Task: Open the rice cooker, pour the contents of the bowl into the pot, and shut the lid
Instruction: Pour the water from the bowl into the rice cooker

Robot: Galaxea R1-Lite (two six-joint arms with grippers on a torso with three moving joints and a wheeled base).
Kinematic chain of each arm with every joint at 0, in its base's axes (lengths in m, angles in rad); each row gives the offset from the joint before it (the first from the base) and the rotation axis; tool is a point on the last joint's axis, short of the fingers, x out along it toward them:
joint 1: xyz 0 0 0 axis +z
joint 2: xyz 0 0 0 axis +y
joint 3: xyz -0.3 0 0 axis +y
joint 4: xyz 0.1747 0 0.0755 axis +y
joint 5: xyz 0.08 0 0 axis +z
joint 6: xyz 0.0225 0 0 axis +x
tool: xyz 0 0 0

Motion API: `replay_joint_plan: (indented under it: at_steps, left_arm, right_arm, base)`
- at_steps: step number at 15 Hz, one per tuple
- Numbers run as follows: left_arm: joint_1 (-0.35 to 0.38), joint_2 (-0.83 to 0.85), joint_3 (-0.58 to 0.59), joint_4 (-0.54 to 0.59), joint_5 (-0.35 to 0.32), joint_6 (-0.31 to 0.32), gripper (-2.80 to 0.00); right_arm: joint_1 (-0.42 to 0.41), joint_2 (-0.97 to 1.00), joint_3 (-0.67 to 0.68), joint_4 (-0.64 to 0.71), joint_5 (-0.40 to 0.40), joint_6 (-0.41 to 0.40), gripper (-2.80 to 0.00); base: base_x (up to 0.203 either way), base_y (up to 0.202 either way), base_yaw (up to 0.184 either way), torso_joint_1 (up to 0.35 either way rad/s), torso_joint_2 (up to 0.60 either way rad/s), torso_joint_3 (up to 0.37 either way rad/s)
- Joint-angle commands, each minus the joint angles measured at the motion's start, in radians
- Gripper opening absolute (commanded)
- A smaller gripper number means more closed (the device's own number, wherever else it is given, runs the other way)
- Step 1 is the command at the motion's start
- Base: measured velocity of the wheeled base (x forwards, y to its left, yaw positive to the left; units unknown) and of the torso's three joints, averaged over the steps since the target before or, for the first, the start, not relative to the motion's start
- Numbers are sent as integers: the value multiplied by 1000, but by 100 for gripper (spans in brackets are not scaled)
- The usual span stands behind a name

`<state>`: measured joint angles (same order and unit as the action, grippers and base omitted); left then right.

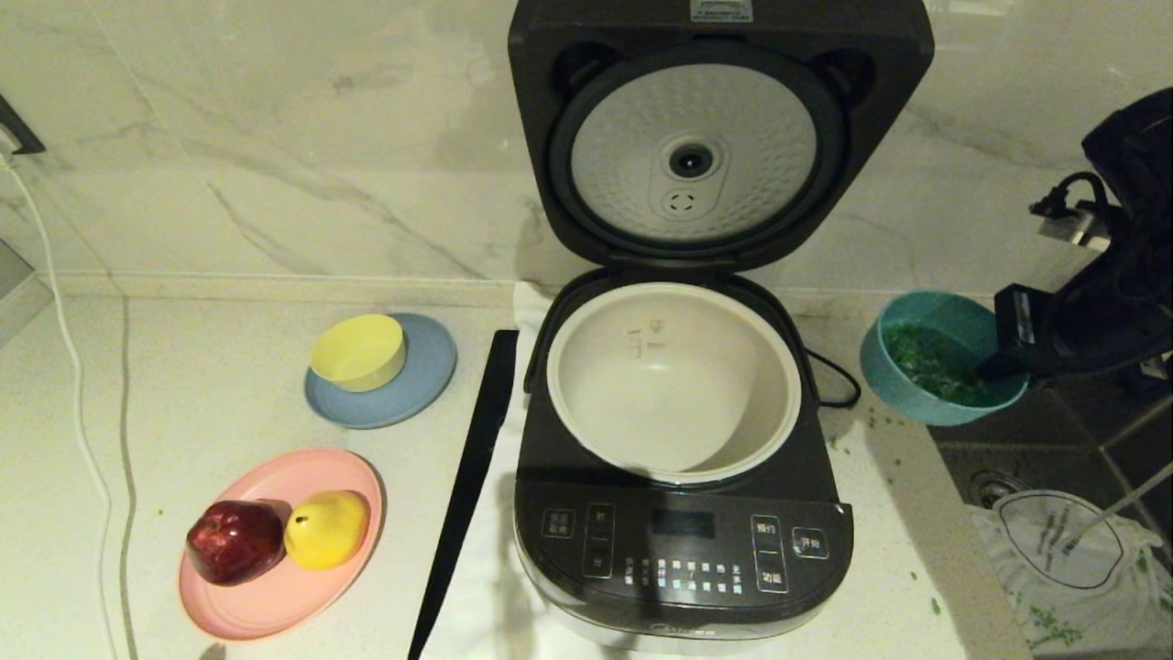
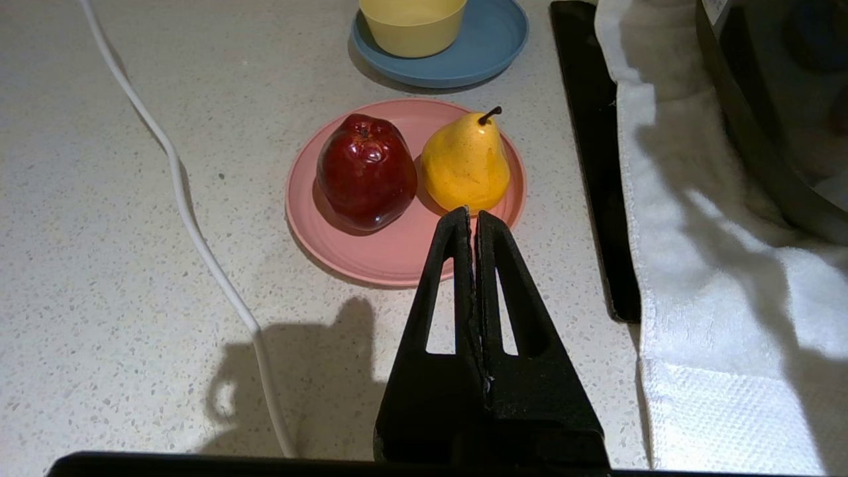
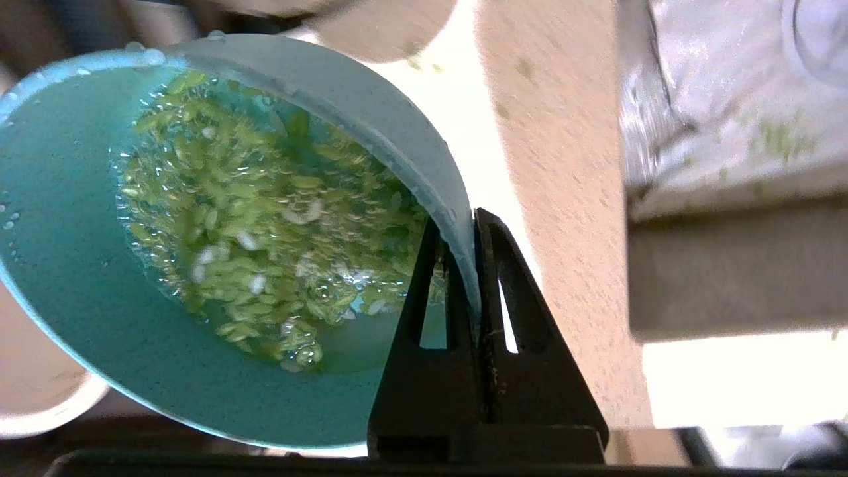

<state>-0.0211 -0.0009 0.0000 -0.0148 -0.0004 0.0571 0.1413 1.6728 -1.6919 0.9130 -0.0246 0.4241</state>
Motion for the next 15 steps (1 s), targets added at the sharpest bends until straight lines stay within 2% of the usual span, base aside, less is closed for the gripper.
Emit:
replay_joint_plan:
  at_steps: [1,5,9,15]
  left_arm:
    - [1,-2,9,-1,0,0,-280]
    - [0,-2,9,-1,0,0,-280]
    - [0,-2,9,0,0,1,-280]
    - [0,-2,9,0,0,0,-280]
  right_arm:
    - [82,9,-97,33,-11,3,-280]
    - [208,76,-235,85,-81,3,-280]
    - [325,108,-244,34,-137,5,-280]
    - [419,154,-244,-28,-154,23,-280]
  base:
    - [0,0,0,0,0,0]
    - [0,0,0,0,0,0]
    - [0,0,0,0,0,0]
    - [0,0,0,0,0,0]
